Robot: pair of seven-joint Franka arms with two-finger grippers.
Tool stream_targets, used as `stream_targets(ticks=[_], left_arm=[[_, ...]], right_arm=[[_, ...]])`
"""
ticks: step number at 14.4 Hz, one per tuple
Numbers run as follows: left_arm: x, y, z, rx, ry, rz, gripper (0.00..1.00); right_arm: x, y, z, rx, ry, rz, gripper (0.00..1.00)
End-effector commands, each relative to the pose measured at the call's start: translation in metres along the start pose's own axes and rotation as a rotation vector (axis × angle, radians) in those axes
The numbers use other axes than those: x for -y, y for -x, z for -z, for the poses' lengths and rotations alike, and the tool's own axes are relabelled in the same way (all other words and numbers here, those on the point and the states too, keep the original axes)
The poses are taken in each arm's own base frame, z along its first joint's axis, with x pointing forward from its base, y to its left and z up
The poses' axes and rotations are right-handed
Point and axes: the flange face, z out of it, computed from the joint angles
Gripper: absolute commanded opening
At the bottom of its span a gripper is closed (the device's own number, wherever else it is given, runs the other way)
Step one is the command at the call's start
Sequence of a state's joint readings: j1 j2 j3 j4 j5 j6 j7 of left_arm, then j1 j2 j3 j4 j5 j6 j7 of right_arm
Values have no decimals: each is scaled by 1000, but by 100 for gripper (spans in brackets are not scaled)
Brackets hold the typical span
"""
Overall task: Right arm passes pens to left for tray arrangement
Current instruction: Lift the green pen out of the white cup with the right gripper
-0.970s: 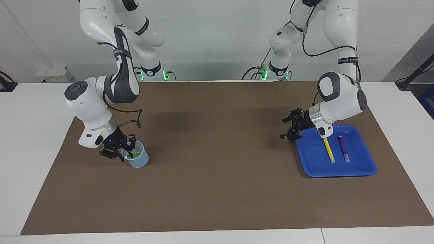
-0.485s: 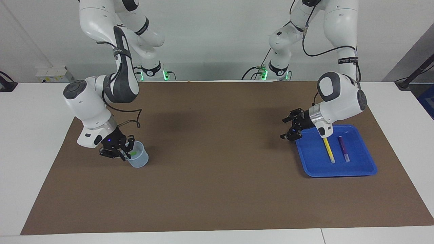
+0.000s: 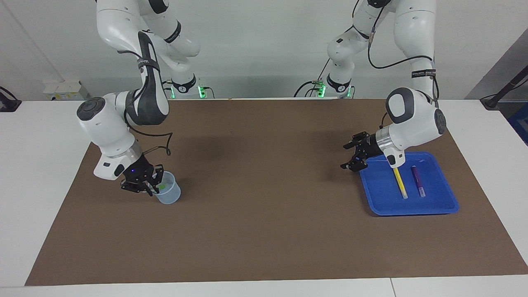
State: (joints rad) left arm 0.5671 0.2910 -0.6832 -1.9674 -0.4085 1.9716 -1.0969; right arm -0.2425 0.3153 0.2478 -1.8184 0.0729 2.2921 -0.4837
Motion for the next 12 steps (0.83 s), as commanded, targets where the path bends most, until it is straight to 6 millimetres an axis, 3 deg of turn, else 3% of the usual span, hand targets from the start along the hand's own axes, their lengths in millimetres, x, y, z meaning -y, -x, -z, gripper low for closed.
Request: stream_targets(ticks=[1, 8, 12], left_arm=[[8, 1, 2, -29, 11, -6, 96], [8, 2, 2, -28, 11, -5, 97], [8, 1, 2, -29, 11, -6, 97]], right_arm=[[2, -1, 5, 21, -9, -6, 0], [9, -22, 63, 38, -15, 21, 0], [32, -40, 123, 29, -6, 68, 0]])
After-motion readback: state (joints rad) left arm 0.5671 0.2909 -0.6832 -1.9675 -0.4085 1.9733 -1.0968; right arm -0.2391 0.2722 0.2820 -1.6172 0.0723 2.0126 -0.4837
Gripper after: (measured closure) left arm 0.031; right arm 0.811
